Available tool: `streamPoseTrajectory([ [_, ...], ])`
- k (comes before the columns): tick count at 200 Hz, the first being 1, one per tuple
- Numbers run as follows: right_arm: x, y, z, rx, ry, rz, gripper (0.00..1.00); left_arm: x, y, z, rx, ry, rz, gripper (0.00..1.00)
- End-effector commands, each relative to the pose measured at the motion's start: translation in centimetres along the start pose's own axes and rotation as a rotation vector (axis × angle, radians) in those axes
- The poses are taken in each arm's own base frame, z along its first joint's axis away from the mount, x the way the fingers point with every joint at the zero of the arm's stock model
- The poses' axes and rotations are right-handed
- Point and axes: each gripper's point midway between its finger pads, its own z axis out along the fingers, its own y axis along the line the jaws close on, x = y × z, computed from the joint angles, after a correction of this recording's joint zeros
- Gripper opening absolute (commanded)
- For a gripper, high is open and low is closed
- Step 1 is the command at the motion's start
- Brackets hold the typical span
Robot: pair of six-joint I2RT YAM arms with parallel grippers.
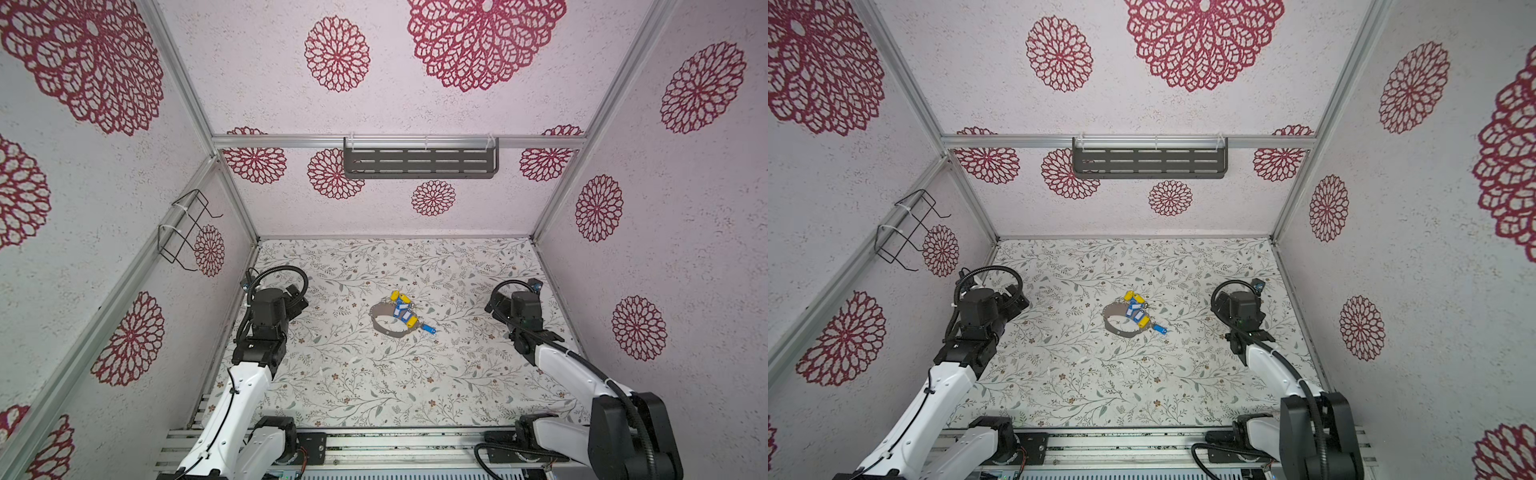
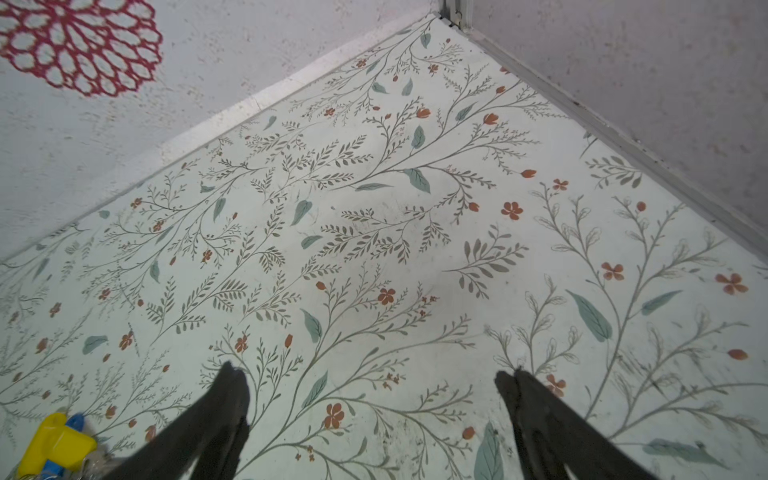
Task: Remove the keys from the keyring
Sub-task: 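Move the left gripper over the grey keyring plate while the right gripper approaches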
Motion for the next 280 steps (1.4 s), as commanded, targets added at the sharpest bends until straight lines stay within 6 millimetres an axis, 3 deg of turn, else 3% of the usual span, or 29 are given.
streamPoseTrajectory([
  [1,-0.5,-1.9,0.1,0.244,0.019,-0.097,0.99,2.1,-2.9,1.1,0.107,0.121,-0.047,1.00],
  [14,-0.1,-3.0,0.4,0.372,0.006,-0.125,0.99,4.2,-4.3,2.2,0.123,0.206,-0.006,0.99],
  [28,1.6,-2.7,1.6,0.356,0.056,-0.131,0.99,6.8,-6.1,3.3,0.131,0.305,0.061,0.95],
  [44,4.2,-0.2,3.4,0.194,0.138,-0.149,0.99,9.8,-8.4,4.1,0.129,0.395,0.164,0.95],
  [60,6.3,2.9,3.9,0.012,0.174,-0.128,0.99,12.4,-10.7,4.3,0.129,0.452,0.278,0.95],
  [73,7.1,4.7,3.2,-0.088,0.125,-0.148,0.99,14.1,-11.8,4.4,0.107,0.474,0.360,0.96],
  [95,6.5,7.1,0.8,-0.216,0.010,-0.166,0.98,16.2,-13.9,4.0,0.120,0.466,0.483,0.97],
  [121,5.5,8.1,-1.4,-0.300,-0.082,-0.158,0.96,18.4,-16.0,3.8,0.209,0.457,0.550,0.95],
  [149,5.1,8.4,-1.9,-0.318,-0.091,-0.160,0.96,19.3,-18.8,2.8,0.366,0.333,0.634,0.95],
  [164,5.1,8.8,-2.3,-0.336,-0.096,-0.160,0.96,18.5,-20.6,1.6,0.451,0.243,0.639,1.00],
  [187,5.2,9.3,-2.4,-0.366,-0.102,-0.160,0.95,16.8,-22.4,0.0,0.534,0.201,0.587,0.97],
  [216,5.4,9.5,-2.3,-0.367,-0.087,-0.165,0.95,15.5,-22.3,-0.3,0.491,0.201,0.533,0.99],
  [239,5.4,9.5,-2.3,-0.374,-0.099,-0.155,0.95,14.8,-21.7,0.9,0.433,0.263,0.541,0.99],
  [263,5.6,9.0,-1.8,-0.341,-0.102,-0.154,0.95,17.4,-21.8,1.7,0.469,0.402,0.636,0.97],
  [280,5.3,8.5,-1.5,-0.304,-0.106,-0.143,0.94,19.9,-21.9,1.9,0.513,0.481,0.696,0.88],
])
